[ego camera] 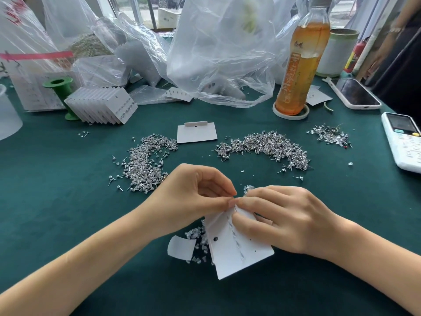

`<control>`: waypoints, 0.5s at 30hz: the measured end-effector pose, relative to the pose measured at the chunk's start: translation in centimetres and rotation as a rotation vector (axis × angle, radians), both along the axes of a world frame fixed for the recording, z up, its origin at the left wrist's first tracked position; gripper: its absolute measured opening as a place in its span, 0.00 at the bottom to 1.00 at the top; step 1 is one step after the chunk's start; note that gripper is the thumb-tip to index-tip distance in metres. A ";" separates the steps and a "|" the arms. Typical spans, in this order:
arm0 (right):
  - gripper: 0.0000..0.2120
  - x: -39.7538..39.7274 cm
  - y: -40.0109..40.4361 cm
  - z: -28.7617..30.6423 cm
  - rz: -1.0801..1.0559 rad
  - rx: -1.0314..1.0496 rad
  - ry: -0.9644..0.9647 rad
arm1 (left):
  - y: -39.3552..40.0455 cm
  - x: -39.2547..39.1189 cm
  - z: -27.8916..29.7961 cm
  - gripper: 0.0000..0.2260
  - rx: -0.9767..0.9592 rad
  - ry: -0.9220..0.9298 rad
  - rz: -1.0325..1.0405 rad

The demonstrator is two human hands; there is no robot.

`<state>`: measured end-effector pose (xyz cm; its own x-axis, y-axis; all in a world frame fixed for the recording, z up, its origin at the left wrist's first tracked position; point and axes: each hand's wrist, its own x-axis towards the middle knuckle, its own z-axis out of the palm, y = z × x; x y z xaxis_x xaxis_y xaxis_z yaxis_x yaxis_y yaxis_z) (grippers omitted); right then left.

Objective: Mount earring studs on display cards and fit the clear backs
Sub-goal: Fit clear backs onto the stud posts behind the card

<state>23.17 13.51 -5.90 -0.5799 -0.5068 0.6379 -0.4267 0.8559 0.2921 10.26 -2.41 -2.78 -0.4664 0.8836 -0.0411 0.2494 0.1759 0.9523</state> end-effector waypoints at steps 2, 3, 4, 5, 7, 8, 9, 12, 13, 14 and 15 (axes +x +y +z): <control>0.11 0.0 0.0 0.1 0.002 0.000 -0.007 | 0.0 -0.1 0.0 0.05 -0.003 0.016 -0.020; 0.10 0.0 -0.1 0.1 0.004 0.000 -0.007 | 0.0 -0.1 0.0 0.05 -0.002 0.019 -0.030; 0.10 0.0 -0.1 0.1 0.007 -0.001 -0.006 | 0.0 -0.1 0.0 0.05 0.002 0.020 -0.040; 0.10 0.0 -0.1 0.1 0.010 -0.004 -0.006 | 0.0 -0.1 0.0 0.05 0.007 0.020 -0.047; 0.12 0.1 -0.1 0.0 0.013 -0.004 -0.007 | 0.1 -0.2 0.0 0.05 0.011 0.023 -0.062; 0.12 0.1 -0.1 0.0 0.009 0.001 -0.008 | 0.1 -0.2 0.0 0.05 0.012 0.023 -0.072; 0.12 0.1 -0.1 0.1 0.004 0.005 -0.010 | 0.1 -0.3 0.0 0.05 0.010 0.022 -0.082; 0.10 0.2 -0.2 0.2 -0.008 0.011 -0.022 | 0.2 -0.4 0.1 0.05 0.002 0.030 -0.108; 0.10 0.2 -0.2 0.2 -0.013 0.012 -0.026 | 0.2 -0.5 0.0 0.05 0.001 0.031 -0.113; 0.10 0.2 -0.2 0.3 -0.019 0.010 -0.031 | 0.3 -0.5 0.0 0.05 0.001 0.035 -0.117; 0.10 0.2 -0.2 0.3 -0.024 0.007 -0.036 | 0.4 -0.5 0.0 0.05 -0.001 0.047 -0.123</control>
